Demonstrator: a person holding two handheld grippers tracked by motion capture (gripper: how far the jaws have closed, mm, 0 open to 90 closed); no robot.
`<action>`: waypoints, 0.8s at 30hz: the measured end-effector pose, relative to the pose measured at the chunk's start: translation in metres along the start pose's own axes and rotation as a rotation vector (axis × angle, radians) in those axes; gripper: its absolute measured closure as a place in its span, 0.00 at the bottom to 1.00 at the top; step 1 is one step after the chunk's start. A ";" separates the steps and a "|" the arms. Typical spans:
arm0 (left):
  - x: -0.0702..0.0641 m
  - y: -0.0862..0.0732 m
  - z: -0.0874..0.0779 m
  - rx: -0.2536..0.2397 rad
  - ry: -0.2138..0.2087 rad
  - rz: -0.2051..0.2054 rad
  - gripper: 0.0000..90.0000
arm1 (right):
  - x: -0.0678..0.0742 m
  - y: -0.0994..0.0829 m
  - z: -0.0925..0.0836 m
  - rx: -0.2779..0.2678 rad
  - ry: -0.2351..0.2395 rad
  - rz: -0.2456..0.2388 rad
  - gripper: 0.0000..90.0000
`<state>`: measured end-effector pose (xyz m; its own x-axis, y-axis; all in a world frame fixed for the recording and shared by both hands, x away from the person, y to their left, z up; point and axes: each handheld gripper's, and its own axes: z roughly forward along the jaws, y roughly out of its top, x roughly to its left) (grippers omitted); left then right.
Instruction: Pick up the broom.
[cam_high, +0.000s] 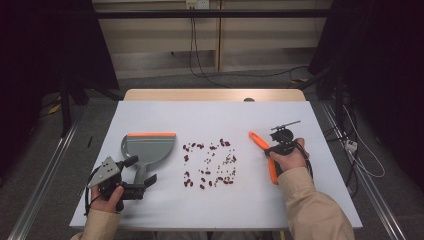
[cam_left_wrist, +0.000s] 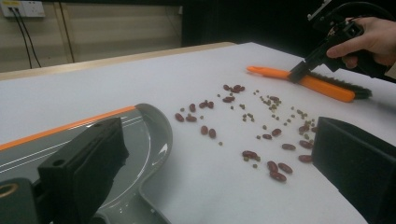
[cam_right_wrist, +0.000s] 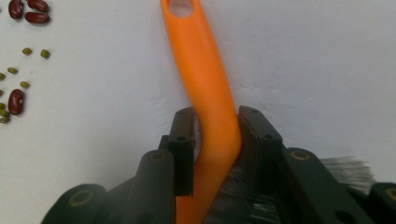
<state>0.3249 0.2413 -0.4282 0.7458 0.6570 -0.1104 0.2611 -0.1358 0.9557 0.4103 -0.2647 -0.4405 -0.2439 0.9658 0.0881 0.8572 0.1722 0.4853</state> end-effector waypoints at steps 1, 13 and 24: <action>0.000 0.000 0.000 -0.001 0.000 -0.001 0.03 | 0.000 0.000 0.000 0.001 0.002 0.002 0.76; 0.002 -0.001 -0.002 -0.004 0.004 -0.002 0.03 | -0.006 0.003 0.002 0.016 0.042 0.065 0.76; -0.001 0.001 0.000 -0.002 0.000 0.012 0.03 | -0.006 0.002 0.000 0.005 0.041 0.057 0.77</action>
<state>0.3241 0.2405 -0.4271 0.7489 0.6551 -0.0993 0.2513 -0.1422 0.9574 0.4135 -0.2705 -0.4400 -0.2132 0.9653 0.1508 0.8726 0.1186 0.4739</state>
